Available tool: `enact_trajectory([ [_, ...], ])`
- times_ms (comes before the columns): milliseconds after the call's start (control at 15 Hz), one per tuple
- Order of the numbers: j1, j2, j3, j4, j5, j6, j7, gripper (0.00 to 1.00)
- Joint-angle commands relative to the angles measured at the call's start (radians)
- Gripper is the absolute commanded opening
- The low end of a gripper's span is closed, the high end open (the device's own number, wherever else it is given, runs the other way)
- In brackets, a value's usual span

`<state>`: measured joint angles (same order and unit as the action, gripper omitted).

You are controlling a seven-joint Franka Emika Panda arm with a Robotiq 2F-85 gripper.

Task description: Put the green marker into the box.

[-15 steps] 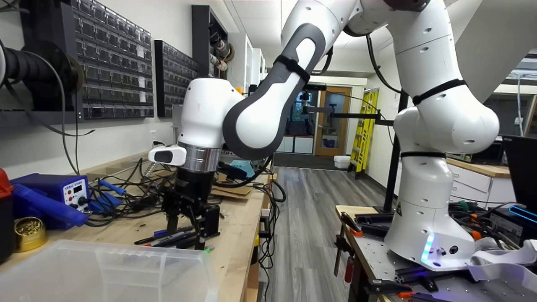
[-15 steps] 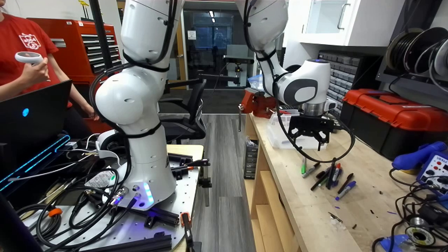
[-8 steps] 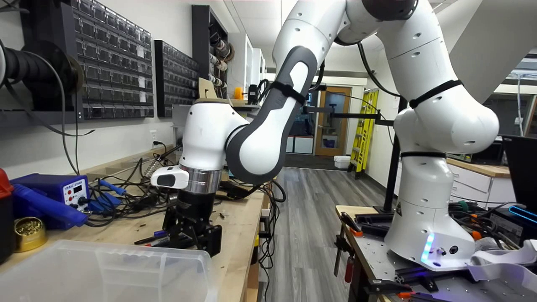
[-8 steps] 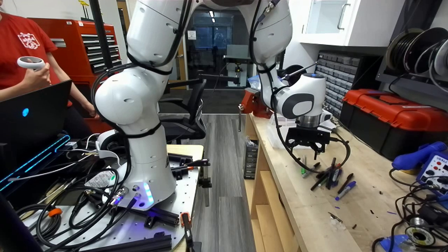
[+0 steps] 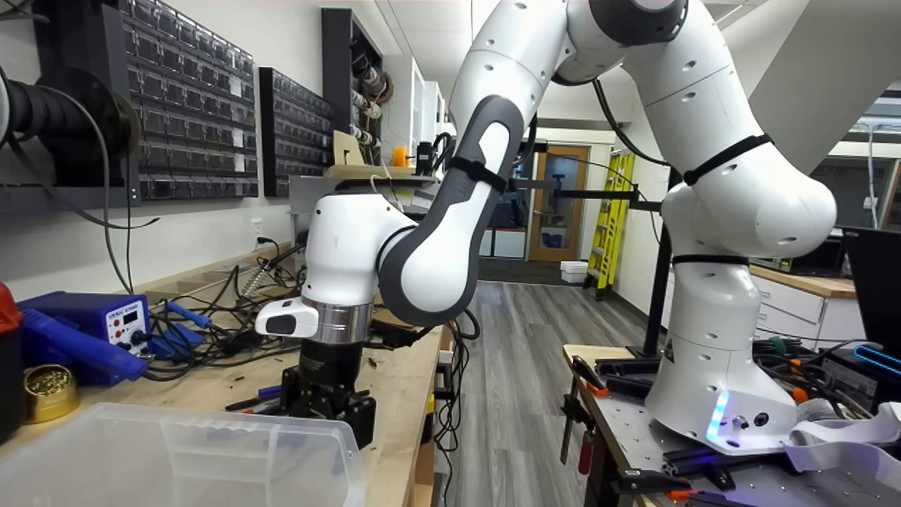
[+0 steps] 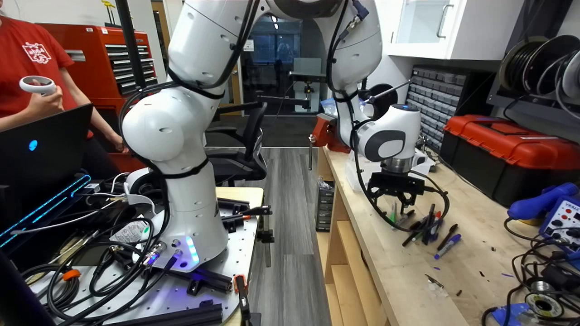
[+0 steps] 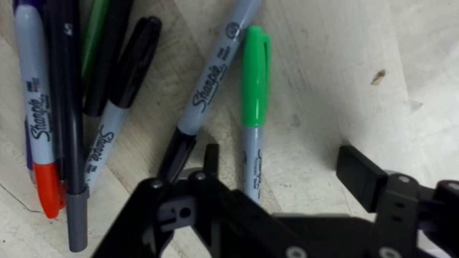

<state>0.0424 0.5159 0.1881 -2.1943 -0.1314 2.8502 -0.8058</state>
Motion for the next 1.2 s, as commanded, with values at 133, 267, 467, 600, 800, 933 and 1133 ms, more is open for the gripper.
enact_trajectory([
  [133,-0.059,0.008,0.045,0.008,-0.013,0.006,-0.012,0.41],
  [267,-0.073,0.008,0.055,0.013,-0.006,0.002,-0.017,0.28],
  [467,-0.083,0.007,0.058,0.015,-0.005,0.000,-0.016,0.08],
  [600,-0.086,0.003,0.057,0.014,-0.006,-0.005,-0.012,0.02],
  [800,-0.067,-0.041,0.040,-0.001,-0.013,-0.032,0.021,0.04],
  [933,-0.055,-0.074,0.032,-0.007,-0.011,-0.048,0.048,0.04],
  [1133,-0.016,-0.120,-0.002,0.003,-0.027,-0.084,0.119,0.04],
])
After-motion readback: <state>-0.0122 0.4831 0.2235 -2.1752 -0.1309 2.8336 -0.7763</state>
